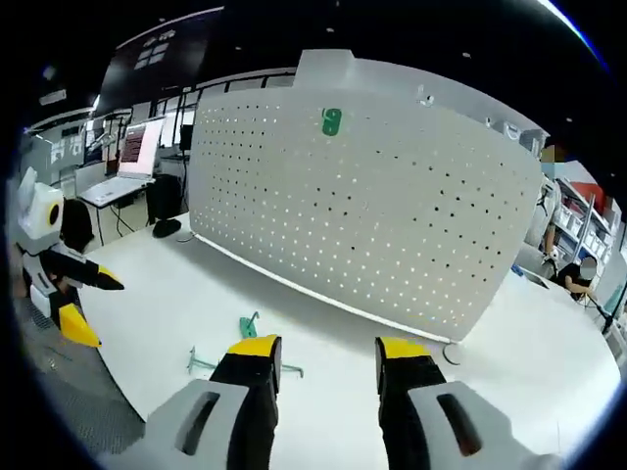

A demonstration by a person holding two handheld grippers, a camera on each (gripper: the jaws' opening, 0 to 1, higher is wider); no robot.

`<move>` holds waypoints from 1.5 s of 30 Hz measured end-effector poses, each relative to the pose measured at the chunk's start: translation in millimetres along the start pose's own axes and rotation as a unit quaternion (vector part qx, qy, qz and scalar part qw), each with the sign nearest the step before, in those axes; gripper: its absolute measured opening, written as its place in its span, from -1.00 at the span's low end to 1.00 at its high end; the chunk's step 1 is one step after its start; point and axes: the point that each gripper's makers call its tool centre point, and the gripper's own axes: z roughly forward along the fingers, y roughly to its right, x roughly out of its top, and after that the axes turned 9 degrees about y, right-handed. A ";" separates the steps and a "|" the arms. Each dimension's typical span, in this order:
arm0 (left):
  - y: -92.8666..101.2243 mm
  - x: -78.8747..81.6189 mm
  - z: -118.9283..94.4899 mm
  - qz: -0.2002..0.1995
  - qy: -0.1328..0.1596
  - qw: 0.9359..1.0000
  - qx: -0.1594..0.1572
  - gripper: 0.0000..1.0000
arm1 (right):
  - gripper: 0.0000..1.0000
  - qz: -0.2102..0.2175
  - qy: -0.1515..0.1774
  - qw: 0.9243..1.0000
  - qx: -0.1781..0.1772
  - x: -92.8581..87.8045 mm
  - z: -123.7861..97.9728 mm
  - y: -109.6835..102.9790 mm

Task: Insert the hook assembly into the mounting plate slot until the hook locks in place.

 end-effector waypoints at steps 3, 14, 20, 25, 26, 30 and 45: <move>3.6 -3.8 0.8 -0.001 -0.009 1.000 -0.006 0.58 | -0.24 0.015 -0.016 1.000 0.012 -9.7 -9.8 -5.3; 15.6 -8.1 9.6 -0.046 -0.019 0.999 -0.015 0.45 | -0.25 0.002 -0.028 0.999 0.039 -30.2 -18.5 -29.0; 19.8 -18.1 21.6 -0.043 -0.043 0.998 -0.017 0.32 | -0.25 0.000 -0.026 0.999 0.042 -34.7 -17.6 -34.3; 20.6 -26.5 30.7 -0.040 -0.056 0.998 -0.012 0.27 | -0.32 -0.002 -0.015 0.999 0.049 -35.1 -14.5 -40.1; 20.3 -28.1 32.4 -0.035 -0.059 0.998 -0.010 0.27 | -0.32 -0.004 -0.015 0.999 0.052 -34.9 -14.1 -41.6; 20.8 -36.1 42.4 -0.038 -0.074 0.996 -0.007 0.23 | -0.32 -0.005 -0.013 0.999 0.046 -35.2 -14.5 -37.9; 15.4 -47.7 78.0 -0.050 -0.099 0.994 0.019 -0.17 | -0.37 0.007 -0.008 0.999 0.034 -35.6 -13.7 -30.4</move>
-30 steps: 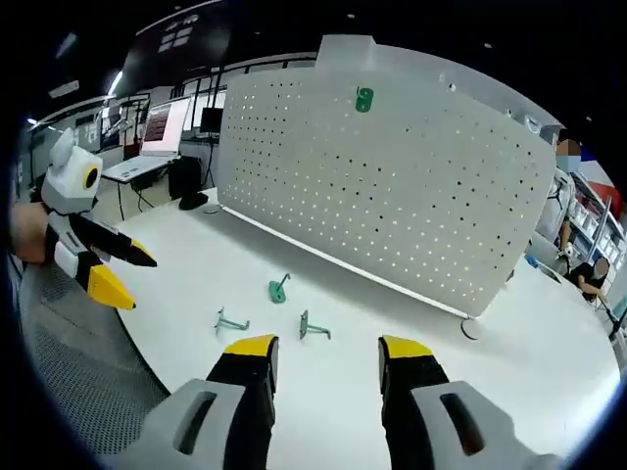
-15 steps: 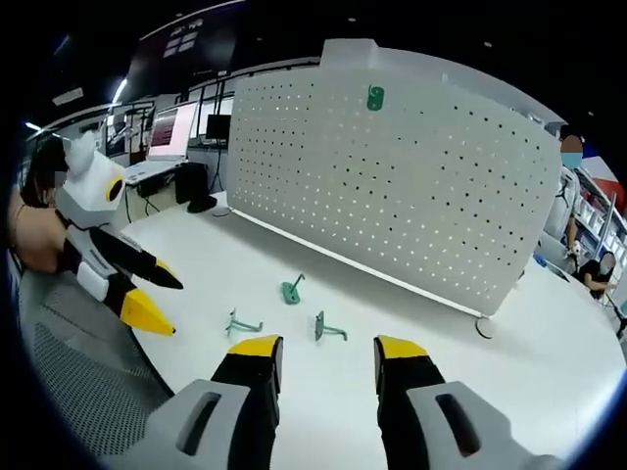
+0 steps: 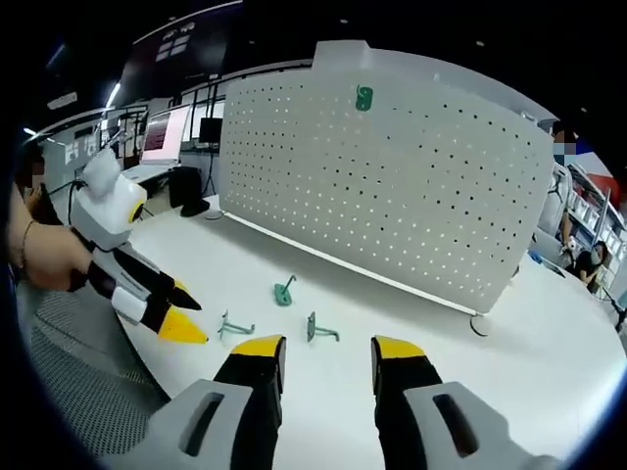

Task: Insert the hook assembly into the mounting plate slot until the hook locks in place.

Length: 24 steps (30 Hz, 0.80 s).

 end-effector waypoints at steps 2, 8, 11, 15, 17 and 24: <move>-1.4 -0.9 4.0 0.002 -0.004 1.000 0.006 -0.18 | -0.37 0.001 0.000 1.000 0.000 -0.1 -0.1 0.7; -6.8 -5.0 16.0 0.011 -0.022 1.000 0.018 -0.23 | -0.38 0.006 -0.002 1.000 -0.001 -1.2 0.0 2.2; -7.8 -3.8 19.7 0.012 -0.025 0.999 0.024 -0.30 | -0.38 0.006 -0.003 1.000 -0.001 -1.7 0.0 2.3; -11.8 -4.2 26.1 0.016 -0.030 0.999 0.034 -0.37 | -0.39 -0.003 -0.001 1.000 0.002 -0.4 0.1 0.4; -14.2 -5.3 27.9 0.018 -0.034 0.998 0.039 -0.43 | -0.39 -0.005 -0.001 1.000 0.003 -0.3 0.3 0.4; -19.1 -6.3 30.9 0.024 -0.043 0.998 0.045 -0.58 | -0.40 -0.003 -0.002 1.000 0.003 -0.7 0.5 0.9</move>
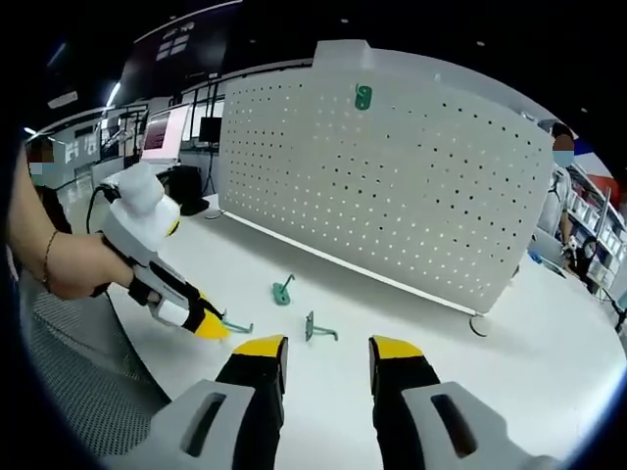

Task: Insert the hook assembly into the mounting plate slot until the hook locks in place.

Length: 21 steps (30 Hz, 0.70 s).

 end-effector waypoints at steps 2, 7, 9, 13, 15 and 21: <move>-1.4 -0.7 0.7 0.002 -0.004 1.000 0.000 -0.65 | -0.40 -0.001 -0.001 1.000 0.001 -0.2 0.2 -0.4; -4.7 -2.1 0.9 0.012 -0.011 1.000 0.001 -0.78 | -0.42 -0.001 0.000 1.000 -0.001 0.3 0.1 0.8; -7.0 -2.3 1.4 0.019 -0.013 1.000 0.002 -0.80 | -0.42 -0.001 0.001 1.000 -0.002 0.8 0.1 1.2; -9.6 -2.5 2.8 0.031 -0.016 0.999 0.003 -0.83 | -0.42 -0.004 0.001 1.000 -0.001 0.8 0.3 0.5; -10.8 -1.5 3.4 0.040 -0.016 0.999 0.002 -0.85 | -0.42 -0.005 0.000 1.000 -0.002 0.5 0.2 1.2; -16.0 2.0 5.9 0.045 -0.016 0.999 0.003 -0.88 | -0.42 -0.005 0.000 1.000 -0.005 0.7 0.1 2.4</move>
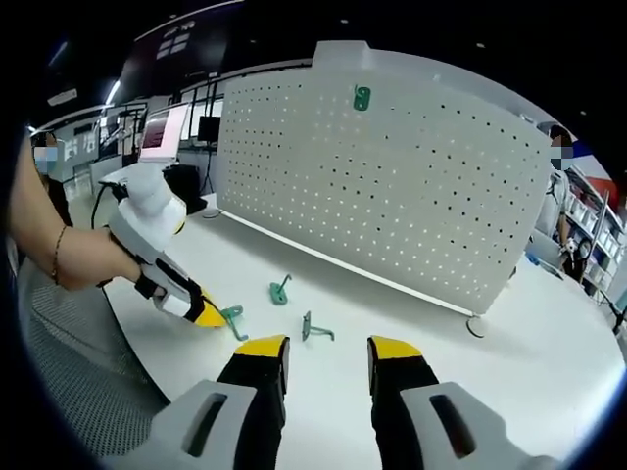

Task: Insert the hook assembly into the mounting plate slot until the hook locks in place.

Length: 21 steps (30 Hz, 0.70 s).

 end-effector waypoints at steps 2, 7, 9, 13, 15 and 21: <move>-5.4 -2.1 0.0 0.018 -0.010 1.000 0.006 -0.92 | -0.42 -0.002 0.000 1.000 0.001 0.0 0.2 -0.6; -9.0 0.5 2.3 0.017 -0.006 1.000 0.006 -0.93 | -0.43 -0.003 -0.004 1.000 0.002 -1.6 0.6 -1.3; -8.9 1.3 2.2 0.016 -0.007 1.000 0.005 -0.94 | -0.43 -0.004 -0.006 1.000 0.002 -2.6 0.7 -1.2; -10.9 2.8 2.2 0.015 -0.009 1.000 0.005 -0.95 | -0.43 -0.003 -0.007 1.000 0.000 -3.0 0.9 -0.5; -12.2 8.7 -0.2 0.014 0.000 1.000 0.006 -0.95 | -0.43 -0.003 -0.007 1.000 0.000 -3.2 1.1 -0.4; -11.0 28.1 -4.4 0.032 0.015 0.999 0.001 -0.96 | -0.43 -0.005 -0.008 1.000 0.000 -3.5 1.4 -1.3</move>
